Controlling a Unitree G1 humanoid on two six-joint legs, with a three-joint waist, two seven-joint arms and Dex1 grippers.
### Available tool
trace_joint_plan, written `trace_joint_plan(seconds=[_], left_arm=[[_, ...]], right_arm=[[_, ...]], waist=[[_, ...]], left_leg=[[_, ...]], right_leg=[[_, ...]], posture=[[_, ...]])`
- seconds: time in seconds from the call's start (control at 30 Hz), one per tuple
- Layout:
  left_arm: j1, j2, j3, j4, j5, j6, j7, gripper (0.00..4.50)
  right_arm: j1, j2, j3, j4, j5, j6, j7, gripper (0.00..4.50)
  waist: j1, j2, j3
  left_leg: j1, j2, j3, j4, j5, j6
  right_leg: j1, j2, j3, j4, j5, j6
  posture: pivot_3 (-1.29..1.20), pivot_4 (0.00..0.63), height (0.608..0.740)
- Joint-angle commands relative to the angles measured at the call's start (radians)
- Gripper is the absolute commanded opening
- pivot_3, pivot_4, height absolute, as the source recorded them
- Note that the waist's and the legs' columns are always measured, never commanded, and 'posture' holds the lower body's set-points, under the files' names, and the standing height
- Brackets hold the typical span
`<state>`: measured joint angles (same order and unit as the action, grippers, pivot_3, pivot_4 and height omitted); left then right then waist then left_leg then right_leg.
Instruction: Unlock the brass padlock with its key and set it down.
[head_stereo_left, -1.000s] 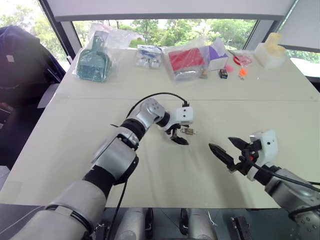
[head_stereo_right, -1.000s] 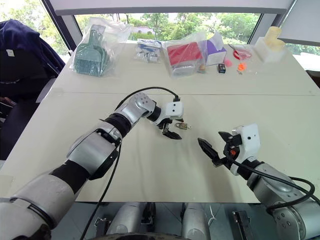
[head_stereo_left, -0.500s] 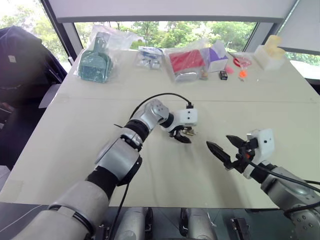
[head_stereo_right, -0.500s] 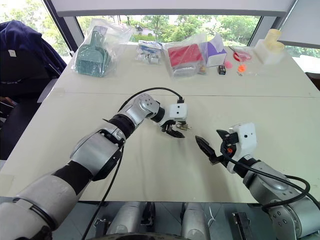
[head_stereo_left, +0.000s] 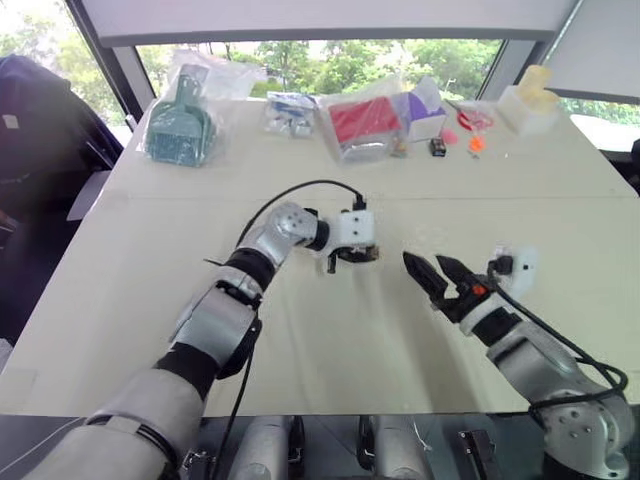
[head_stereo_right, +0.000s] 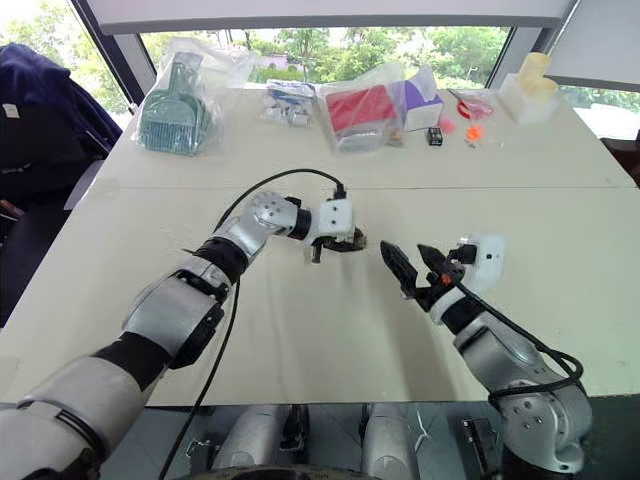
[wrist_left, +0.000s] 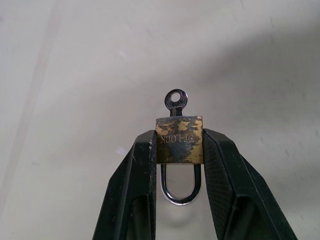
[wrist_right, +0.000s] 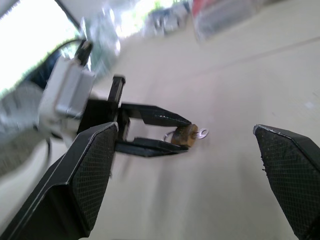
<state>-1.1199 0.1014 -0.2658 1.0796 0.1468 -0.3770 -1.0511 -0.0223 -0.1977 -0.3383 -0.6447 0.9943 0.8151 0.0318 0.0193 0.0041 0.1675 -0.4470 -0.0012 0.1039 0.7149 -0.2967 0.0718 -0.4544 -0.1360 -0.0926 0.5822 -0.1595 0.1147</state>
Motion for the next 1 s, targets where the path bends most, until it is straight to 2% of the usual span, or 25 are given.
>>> trace_joint_plan(seconds=[0.03,0.17,0.33,0.67,0.77,0.83,0.87,0.9,1.0], left_arm=[[0.075,0.000,0.064,-0.310,-0.133,0.082,-0.035,0.76],[0.197,0.017,0.054,-0.586,-0.152,0.175,0.007,0.76],[0.286,0.044,0.042,-0.800,-0.149,0.220,0.062,0.76],[0.326,0.062,0.029,-0.905,-0.164,0.270,0.102,0.76],[0.331,0.069,0.020,-0.906,-0.166,0.272,0.102,0.76],[0.328,0.073,0.019,-0.909,-0.172,0.275,0.105,0.76],[0.325,0.073,0.020,-0.909,-0.175,0.273,0.109,0.76],[0.322,0.073,0.020,-0.909,-0.176,0.268,0.113,0.76],[0.319,0.075,0.019,-0.907,-0.174,0.251,0.128,0.76]], right_arm=[[-0.037,0.074,0.006,0.007,0.077,-0.059,-0.060,4.50],[-0.077,0.116,0.007,0.045,0.115,-0.097,-0.106,4.50],[-0.111,0.088,0.020,0.066,0.125,-0.119,-0.101,4.50],[-0.131,0.057,0.030,0.085,0.172,-0.144,-0.112,4.50],[-0.135,0.059,0.040,0.086,0.175,-0.155,-0.114,3.80],[-0.133,0.061,0.051,0.082,0.178,-0.160,-0.115,2.83],[-0.132,0.064,0.058,0.081,0.181,-0.163,-0.116,2.09],[-0.131,0.066,0.063,0.081,0.183,-0.167,-0.118,1.69],[-0.132,0.065,0.075,0.085,0.184,-0.180,-0.123,0.11]], waist=[[-0.005,0.000,0.000],[-0.008,0.001,0.000],[-0.007,0.001,0.000],[-0.007,0.002,-0.001],[-0.008,0.002,-0.001],[-0.008,0.003,-0.001],[-0.009,0.002,-0.001],[-0.008,0.003,-0.001],[-0.008,0.003,-0.001]], left_leg=[[0.000,0.000,0.000,-0.001,0.000,0.000],[0.002,-0.001,0.001,0.000,0.000,0.000],[0.004,-0.001,0.000,0.000,0.000,0.001],[0.005,-0.001,0.000,0.000,0.000,0.000],[0.005,-0.001,0.000,0.000,0.000,0.000],[0.005,-0.001,0.000,0.000,0.000,0.000],[0.005,-0.001,0.000,0.000,0.000,0.000],[0.005,-0.001,0.000,0.000,0.000,0.000],[0.005,-0.001,0.000,0.000,0.000,0.000]], right_leg=[[0.000,0.000,0.000,0.000,0.000,0.000],[0.004,0.000,0.000,-0.003,0.000,0.000],[0.006,0.001,0.000,-0.003,-0.002,-0.003],[0.006,0.002,0.000,-0.002,-0.002,-0.003],[0.007,0.002,0.000,-0.002,-0.002,-0.003],[0.007,0.003,0.000,-0.002,-0.002,-0.002],[0.007,0.003,0.000,-0.002,-0.002,-0.002],[0.007,0.003,0.000,-0.002,-0.002,-0.002],[0.007,0.003,0.000,-0.002,-0.002,-0.002]], posture=[[0.00,0.150,0.735],[0.00,0.150,0.735],[0.00,0.150,0.735],[0.00,0.150,0.735],[0.00,0.150,0.735],[0.00,0.150,0.735],[0.00,0.150,0.735],[0.00,0.150,0.735],[0.00,0.150,0.735]])
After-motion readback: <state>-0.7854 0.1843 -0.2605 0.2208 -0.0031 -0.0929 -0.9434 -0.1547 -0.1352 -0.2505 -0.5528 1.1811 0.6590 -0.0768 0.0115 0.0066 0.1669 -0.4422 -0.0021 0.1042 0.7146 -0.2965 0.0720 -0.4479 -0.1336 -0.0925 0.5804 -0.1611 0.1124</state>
